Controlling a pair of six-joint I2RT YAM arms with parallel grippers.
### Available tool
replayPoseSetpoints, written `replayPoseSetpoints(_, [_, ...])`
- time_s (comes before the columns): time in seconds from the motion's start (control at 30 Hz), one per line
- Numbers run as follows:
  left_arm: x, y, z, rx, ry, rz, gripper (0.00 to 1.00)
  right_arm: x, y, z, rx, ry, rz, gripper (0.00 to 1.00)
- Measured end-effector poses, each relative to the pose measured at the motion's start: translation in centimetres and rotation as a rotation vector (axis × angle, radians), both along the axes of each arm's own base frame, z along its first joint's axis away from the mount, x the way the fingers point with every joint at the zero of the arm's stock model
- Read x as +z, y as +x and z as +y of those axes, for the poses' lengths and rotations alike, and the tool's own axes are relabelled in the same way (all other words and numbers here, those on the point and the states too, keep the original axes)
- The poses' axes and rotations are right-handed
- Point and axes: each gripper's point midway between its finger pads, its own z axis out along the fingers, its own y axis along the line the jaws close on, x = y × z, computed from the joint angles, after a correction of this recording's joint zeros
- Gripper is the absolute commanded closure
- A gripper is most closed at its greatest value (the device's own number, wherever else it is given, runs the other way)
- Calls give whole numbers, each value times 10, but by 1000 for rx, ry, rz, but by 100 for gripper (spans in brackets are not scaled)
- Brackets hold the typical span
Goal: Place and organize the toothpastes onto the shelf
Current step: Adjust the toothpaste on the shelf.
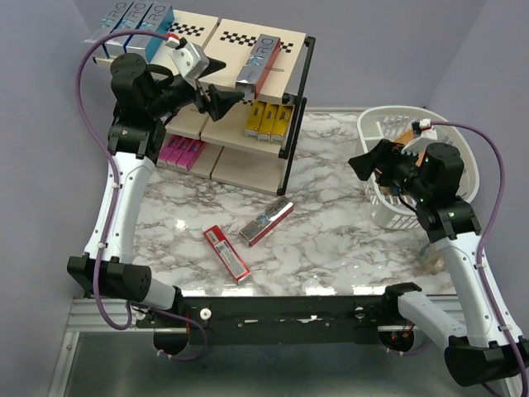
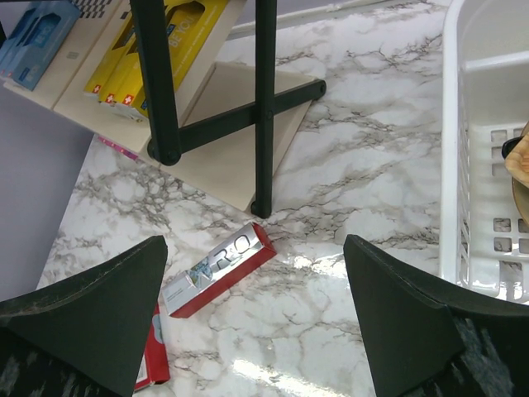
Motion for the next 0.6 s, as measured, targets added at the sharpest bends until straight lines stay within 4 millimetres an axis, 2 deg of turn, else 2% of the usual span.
replayPoseSetpoints(0.13, [1, 3, -4, -42, 3, -3, 11, -1, 0, 0, 1, -3, 1, 4])
replayPoseSetpoints(0.47, [-16, 23, -17, -140, -2, 76, 16, -6, 4, 0, 3, -11, 15, 4])
replayPoseSetpoints(0.6, [-15, 25, -20, -167, -8, 79, 17, -7, 5, 0, 3, -12, 19, 4])
